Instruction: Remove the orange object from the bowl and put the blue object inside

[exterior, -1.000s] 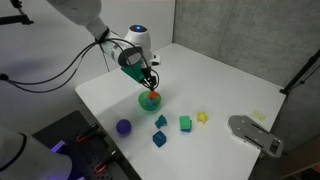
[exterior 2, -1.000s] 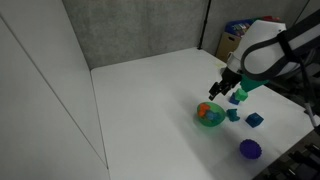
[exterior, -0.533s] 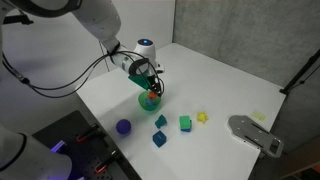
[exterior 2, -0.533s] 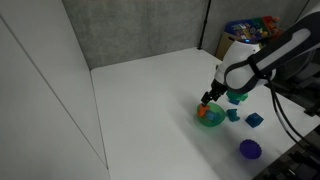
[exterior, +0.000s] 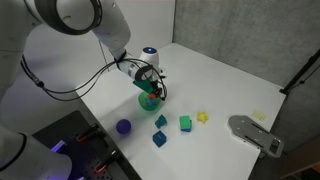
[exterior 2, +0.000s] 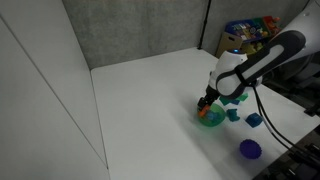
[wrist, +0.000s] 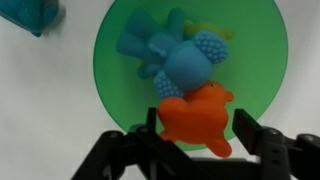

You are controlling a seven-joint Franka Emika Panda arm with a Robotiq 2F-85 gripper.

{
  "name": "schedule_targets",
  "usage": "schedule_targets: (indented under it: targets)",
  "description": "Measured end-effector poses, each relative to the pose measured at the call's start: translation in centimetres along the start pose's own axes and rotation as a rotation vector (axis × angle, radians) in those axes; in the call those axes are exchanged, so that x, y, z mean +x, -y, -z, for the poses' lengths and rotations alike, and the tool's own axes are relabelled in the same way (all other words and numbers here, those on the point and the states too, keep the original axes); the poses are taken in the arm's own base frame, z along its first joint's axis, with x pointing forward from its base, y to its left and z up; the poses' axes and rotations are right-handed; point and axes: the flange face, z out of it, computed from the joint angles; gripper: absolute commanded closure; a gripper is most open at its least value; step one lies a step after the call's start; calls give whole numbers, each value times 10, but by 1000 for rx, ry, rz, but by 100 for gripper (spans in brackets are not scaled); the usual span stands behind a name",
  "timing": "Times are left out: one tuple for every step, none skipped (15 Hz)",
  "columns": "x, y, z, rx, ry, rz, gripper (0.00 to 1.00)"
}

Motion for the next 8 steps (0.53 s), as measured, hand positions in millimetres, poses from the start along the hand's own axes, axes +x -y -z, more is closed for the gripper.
schedule_targets:
  targets:
    - [1,-1,-3,-2,1,1,58]
    - [3,-2,-5,-3,0,1,65]
    - [5,-3,-5,-4,-4,2,66]
    - [7,-3,-5,-6,-7,2,69]
    - [9,-3,-4,-6,-11,1,73]
    - [11,-3,-2,-5,-15,1,73]
    - [13,-3,0,-3,-18,1,74]
    - [15,-2,4,3,-20,-1,74]
